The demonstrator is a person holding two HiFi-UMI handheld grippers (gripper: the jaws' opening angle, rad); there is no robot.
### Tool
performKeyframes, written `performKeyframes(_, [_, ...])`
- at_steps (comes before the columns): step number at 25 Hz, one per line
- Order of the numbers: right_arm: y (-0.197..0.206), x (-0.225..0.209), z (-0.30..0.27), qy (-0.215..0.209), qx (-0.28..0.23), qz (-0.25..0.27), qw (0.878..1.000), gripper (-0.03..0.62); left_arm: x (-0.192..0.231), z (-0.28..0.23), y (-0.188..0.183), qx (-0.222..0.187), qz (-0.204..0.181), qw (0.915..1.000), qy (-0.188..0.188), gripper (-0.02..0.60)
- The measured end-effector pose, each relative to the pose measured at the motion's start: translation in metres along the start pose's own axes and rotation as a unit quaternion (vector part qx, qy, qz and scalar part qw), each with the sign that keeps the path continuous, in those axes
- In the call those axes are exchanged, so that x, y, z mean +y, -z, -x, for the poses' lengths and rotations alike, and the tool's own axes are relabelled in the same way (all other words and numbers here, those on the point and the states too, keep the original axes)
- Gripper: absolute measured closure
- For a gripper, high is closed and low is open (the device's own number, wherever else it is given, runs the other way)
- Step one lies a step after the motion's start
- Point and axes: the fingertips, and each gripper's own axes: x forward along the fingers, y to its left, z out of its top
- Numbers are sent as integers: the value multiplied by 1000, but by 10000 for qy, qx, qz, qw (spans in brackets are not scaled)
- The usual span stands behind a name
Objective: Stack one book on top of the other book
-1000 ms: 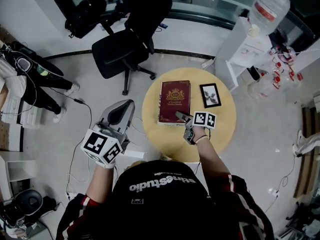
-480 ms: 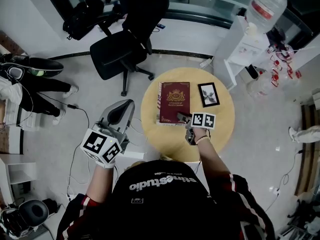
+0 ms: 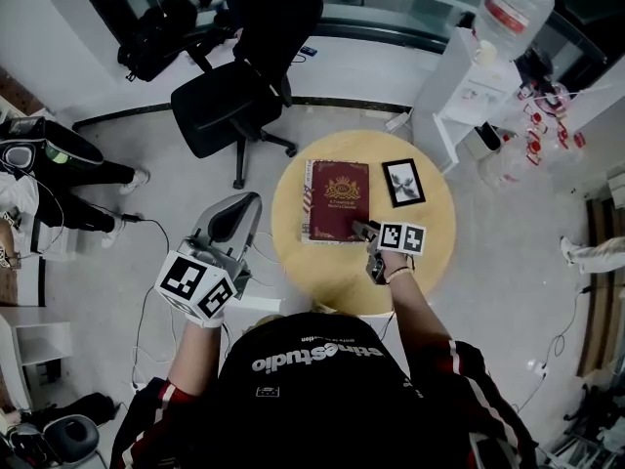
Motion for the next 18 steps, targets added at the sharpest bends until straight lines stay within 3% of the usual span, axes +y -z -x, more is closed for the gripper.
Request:
performKeyframes(8, [-1,4,1,49,111,459,9989,391,-2,1,1,21,48,10000,-69,565])
performKeyframes(18, [-8,12,-11,155,211,825,9963,395,2,8,2,56,84,9998,-162,565])
